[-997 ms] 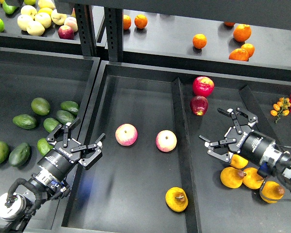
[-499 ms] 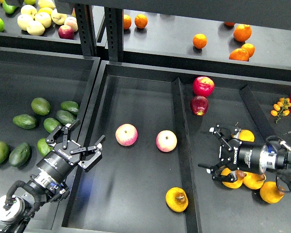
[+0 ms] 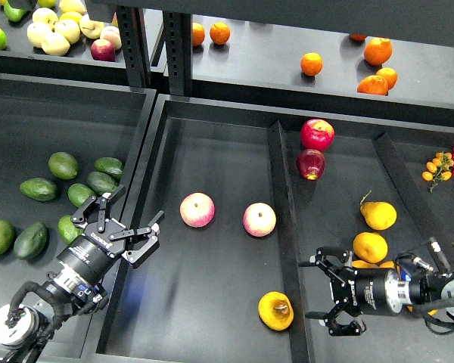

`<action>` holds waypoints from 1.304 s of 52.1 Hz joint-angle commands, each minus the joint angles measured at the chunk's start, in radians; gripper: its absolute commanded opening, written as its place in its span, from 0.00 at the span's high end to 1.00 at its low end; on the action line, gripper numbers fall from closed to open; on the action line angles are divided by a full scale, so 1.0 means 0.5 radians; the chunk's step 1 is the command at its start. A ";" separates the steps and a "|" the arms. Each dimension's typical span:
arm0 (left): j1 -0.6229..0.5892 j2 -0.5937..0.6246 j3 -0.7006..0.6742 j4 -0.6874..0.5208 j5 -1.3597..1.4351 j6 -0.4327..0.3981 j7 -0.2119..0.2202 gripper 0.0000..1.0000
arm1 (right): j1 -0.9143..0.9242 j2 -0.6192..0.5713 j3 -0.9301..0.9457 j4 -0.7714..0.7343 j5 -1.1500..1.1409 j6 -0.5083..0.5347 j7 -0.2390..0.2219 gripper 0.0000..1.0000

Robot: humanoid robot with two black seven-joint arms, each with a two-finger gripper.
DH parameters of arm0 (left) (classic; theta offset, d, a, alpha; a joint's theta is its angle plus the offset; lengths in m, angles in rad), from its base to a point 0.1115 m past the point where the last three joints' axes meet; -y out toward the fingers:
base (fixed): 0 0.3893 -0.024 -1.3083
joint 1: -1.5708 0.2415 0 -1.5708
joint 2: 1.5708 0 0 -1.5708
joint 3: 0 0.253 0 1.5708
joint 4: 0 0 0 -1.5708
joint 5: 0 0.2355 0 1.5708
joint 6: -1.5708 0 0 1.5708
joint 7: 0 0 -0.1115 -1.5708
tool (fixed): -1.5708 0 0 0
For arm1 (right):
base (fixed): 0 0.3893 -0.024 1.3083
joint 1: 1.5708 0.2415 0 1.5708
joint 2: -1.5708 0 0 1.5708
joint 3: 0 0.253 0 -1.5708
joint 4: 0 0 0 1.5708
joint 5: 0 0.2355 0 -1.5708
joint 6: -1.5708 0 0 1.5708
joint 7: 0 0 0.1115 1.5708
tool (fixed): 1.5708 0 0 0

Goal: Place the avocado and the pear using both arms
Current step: 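Lower the right gripper toward the loose yellow-brown pear, then close the right gripper on the pear and lift it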

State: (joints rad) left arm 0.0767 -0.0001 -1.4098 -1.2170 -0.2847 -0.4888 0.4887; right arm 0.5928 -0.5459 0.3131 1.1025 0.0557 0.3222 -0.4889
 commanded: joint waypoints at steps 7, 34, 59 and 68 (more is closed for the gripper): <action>0.000 0.000 0.006 -0.002 -0.001 0.000 0.000 0.01 | -0.026 0.116 -0.009 -0.146 -0.004 0.000 0.000 0.05; 0.012 0.000 0.006 -0.005 -0.001 0.000 0.000 0.01 | -0.057 0.337 -0.046 -0.422 -0.010 0.000 0.000 0.11; 0.018 0.000 0.006 -0.005 -0.001 0.000 0.000 0.01 | -0.069 0.515 -0.043 -0.607 -0.004 -0.028 0.000 0.23; 0.040 0.000 0.009 -0.011 -0.001 0.000 0.000 0.01 | -0.106 0.555 -0.040 -0.656 -0.004 -0.022 0.000 0.32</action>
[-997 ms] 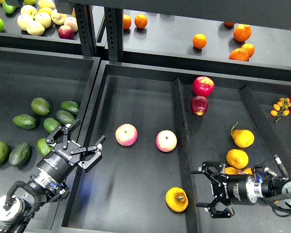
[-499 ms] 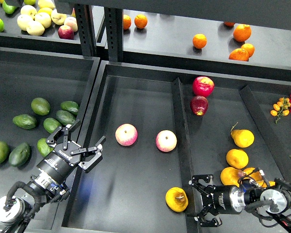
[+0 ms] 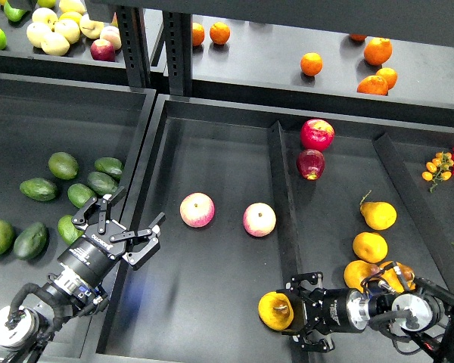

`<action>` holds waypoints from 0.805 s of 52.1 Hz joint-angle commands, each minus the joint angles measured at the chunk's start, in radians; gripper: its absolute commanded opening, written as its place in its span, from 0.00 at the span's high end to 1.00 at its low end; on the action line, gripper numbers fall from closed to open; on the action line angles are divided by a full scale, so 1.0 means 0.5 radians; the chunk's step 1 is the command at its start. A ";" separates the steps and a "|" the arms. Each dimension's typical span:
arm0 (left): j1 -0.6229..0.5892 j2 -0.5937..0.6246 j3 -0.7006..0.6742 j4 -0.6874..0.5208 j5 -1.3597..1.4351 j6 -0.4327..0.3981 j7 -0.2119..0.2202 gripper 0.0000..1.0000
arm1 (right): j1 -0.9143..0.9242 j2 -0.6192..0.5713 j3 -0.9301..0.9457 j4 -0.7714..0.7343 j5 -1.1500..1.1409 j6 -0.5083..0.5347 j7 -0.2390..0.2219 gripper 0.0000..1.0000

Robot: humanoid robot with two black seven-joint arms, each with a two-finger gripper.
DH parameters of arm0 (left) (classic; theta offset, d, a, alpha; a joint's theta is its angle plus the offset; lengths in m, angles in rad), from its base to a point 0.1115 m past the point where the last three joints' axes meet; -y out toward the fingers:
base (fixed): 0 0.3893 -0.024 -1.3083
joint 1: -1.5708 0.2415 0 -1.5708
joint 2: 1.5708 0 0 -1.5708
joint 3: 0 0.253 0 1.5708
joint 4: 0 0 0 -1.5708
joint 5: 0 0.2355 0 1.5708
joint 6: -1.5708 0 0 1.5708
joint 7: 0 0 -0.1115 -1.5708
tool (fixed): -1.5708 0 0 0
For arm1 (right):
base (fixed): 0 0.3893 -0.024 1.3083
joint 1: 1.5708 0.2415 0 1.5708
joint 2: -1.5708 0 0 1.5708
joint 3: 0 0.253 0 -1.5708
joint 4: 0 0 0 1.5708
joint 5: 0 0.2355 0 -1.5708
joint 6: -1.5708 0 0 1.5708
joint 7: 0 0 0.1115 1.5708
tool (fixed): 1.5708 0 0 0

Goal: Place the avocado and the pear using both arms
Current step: 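Close the right gripper on the pear and lift it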

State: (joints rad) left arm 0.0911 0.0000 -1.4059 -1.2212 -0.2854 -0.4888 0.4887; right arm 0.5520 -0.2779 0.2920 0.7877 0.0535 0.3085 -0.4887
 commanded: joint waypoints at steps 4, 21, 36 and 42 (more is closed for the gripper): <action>0.014 0.000 0.002 -0.003 0.000 0.000 0.000 0.01 | -0.039 0.031 0.002 -0.026 0.000 0.006 0.000 0.36; 0.023 0.000 0.005 -0.018 0.000 0.000 0.000 0.01 | -0.058 0.037 0.014 -0.026 -0.003 0.018 0.000 0.54; 0.039 0.000 0.005 -0.021 0.000 0.000 0.000 0.01 | -0.058 0.025 0.027 -0.026 -0.003 0.024 0.000 0.76; 0.039 0.000 0.005 -0.024 0.000 0.000 0.000 0.01 | -0.046 0.016 0.051 -0.011 0.009 0.021 0.000 0.77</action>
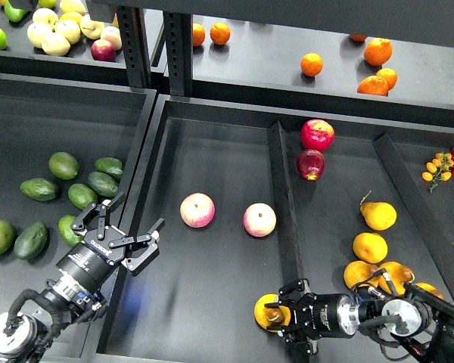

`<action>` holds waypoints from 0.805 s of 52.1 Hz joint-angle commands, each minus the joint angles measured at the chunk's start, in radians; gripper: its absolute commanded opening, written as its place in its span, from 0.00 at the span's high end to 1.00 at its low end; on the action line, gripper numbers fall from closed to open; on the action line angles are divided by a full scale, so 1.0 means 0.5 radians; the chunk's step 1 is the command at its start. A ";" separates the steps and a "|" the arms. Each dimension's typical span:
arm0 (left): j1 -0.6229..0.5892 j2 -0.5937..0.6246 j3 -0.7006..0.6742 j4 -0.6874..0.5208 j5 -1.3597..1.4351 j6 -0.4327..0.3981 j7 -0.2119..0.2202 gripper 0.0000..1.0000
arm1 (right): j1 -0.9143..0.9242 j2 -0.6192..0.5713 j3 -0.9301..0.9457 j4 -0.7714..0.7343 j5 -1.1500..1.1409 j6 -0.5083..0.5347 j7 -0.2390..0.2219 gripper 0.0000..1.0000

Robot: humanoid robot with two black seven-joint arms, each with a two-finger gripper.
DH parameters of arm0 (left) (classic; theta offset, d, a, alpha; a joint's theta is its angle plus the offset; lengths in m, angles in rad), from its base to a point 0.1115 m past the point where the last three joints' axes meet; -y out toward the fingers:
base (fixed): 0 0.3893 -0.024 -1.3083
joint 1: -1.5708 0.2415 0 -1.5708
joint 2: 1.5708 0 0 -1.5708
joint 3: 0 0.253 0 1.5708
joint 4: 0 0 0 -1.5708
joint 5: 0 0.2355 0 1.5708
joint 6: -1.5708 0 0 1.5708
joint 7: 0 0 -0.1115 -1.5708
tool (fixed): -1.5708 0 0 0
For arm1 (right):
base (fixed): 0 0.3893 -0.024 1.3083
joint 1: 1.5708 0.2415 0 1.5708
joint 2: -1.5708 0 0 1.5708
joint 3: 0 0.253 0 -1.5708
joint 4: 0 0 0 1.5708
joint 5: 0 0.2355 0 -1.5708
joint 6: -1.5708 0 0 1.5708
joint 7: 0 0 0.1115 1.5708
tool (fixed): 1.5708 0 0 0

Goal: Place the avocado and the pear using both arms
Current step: 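Close the right gripper on the pear and lift it, then carry the pear with the right gripper to the pear group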

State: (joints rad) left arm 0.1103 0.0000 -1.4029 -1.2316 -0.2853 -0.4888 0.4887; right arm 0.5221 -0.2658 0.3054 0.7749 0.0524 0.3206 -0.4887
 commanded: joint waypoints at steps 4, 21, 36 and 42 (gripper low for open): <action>0.003 0.000 -0.001 -0.013 0.000 0.000 0.000 0.01 | 0.017 -0.018 0.137 0.052 0.021 -0.006 0.000 0.78; 0.009 0.000 0.005 -0.016 0.000 0.000 0.000 0.01 | 0.017 -0.116 0.595 0.245 0.018 -0.031 0.000 0.77; 0.016 0.000 0.011 -0.028 0.000 0.000 0.000 0.01 | -0.068 -0.573 0.714 0.352 0.049 -0.015 0.000 0.76; 0.016 0.000 0.014 -0.028 0.000 0.000 0.000 0.01 | -0.212 -0.659 0.714 0.392 0.055 0.003 0.000 0.75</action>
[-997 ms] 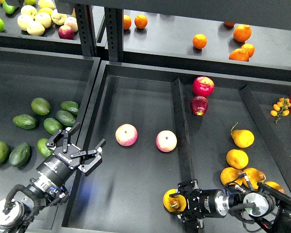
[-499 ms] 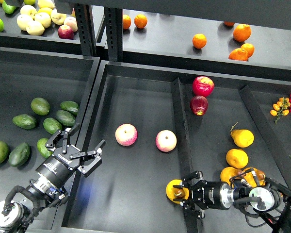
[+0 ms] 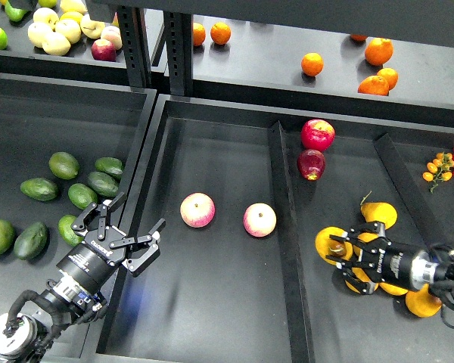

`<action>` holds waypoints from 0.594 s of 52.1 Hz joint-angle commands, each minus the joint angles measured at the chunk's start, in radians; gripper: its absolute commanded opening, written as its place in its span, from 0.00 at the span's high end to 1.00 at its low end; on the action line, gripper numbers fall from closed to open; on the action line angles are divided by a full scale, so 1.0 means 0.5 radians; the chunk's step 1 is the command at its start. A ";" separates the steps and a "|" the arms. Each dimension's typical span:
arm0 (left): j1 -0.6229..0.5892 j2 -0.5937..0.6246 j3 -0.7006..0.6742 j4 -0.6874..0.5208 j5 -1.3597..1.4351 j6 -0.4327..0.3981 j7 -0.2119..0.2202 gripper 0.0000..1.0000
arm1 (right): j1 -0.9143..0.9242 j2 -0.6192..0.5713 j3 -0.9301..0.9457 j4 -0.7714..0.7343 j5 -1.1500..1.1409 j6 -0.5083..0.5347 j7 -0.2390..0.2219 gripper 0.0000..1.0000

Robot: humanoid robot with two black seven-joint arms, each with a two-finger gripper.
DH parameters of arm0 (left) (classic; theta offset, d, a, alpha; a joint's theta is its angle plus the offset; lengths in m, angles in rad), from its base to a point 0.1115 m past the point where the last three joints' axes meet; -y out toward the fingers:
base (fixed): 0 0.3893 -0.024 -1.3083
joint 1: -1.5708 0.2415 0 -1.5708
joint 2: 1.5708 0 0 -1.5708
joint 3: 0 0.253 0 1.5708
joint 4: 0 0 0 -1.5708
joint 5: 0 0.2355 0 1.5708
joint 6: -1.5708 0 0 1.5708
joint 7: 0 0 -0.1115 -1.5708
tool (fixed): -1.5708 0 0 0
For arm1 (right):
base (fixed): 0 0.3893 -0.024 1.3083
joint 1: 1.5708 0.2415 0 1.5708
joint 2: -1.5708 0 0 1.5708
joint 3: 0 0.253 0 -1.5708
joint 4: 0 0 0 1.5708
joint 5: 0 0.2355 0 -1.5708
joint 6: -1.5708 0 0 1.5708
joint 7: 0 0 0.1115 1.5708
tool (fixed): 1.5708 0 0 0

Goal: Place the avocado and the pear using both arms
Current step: 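Carry the pear with the right gripper to the pear group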

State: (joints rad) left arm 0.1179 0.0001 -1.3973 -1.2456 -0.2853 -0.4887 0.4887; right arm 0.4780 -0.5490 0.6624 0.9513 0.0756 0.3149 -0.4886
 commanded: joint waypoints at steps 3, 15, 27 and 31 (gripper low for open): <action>0.001 0.000 0.003 0.000 0.000 0.000 0.000 0.01 | -0.198 -0.126 0.000 0.070 0.008 0.014 0.000 0.75; 0.004 0.000 0.006 0.000 0.000 0.000 0.000 0.01 | -0.373 -0.175 0.000 0.101 -0.013 0.014 0.000 0.75; 0.004 0.000 0.006 0.000 0.000 0.000 0.000 0.01 | -0.391 -0.175 0.000 0.015 -0.016 0.008 0.000 0.72; 0.004 0.000 0.006 0.000 0.000 0.000 0.000 0.01 | -0.388 -0.166 0.004 -0.065 -0.016 0.011 0.000 0.71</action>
State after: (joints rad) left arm 0.1196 0.0001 -1.3943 -1.2456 -0.2853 -0.4887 0.4887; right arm 0.2834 -0.6374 0.6625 0.9671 0.0676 0.3206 -0.4886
